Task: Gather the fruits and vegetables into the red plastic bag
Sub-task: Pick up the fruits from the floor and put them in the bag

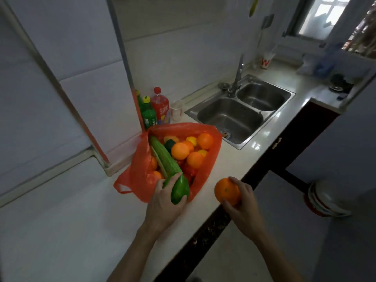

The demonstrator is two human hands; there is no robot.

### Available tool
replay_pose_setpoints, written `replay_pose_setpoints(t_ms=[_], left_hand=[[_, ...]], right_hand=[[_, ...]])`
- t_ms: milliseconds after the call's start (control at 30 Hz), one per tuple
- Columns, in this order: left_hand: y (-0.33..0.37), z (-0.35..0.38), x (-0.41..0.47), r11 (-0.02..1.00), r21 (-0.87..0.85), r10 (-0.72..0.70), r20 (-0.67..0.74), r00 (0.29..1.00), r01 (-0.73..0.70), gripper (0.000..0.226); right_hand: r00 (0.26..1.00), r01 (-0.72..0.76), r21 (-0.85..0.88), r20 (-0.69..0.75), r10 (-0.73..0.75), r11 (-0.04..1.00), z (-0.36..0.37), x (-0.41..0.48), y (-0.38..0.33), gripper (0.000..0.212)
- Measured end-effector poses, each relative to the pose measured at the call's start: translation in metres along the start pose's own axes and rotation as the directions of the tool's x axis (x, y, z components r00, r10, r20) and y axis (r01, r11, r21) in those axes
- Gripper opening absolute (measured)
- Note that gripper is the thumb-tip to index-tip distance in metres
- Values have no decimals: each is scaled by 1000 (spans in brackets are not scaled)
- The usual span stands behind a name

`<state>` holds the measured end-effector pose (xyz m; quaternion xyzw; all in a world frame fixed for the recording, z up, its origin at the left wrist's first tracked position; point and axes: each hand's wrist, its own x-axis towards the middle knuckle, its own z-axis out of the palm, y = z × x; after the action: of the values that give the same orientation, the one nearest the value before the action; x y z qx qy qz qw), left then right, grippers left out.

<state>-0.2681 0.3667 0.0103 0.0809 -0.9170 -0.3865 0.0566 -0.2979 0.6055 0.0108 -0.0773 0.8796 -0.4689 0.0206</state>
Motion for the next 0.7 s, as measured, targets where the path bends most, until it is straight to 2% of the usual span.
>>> replay_pose_setpoints(t_ms=[200, 433, 700], left_hand=[[-24, 1, 64, 984, -51, -176, -95, 980, 172, 71], [-46, 0, 112, 956, -71, -292, -166, 942, 284, 71], [-65, -2, 136, 920, 35, -371, -251, 894, 391, 72]], right_hand=[[979, 143, 16, 145, -143, 990, 27, 101, -32, 62], [973, 127, -52, 200, -115, 991, 63, 196, -46, 66], [923, 125, -64, 374, -92, 990, 96, 281, -37, 63]])
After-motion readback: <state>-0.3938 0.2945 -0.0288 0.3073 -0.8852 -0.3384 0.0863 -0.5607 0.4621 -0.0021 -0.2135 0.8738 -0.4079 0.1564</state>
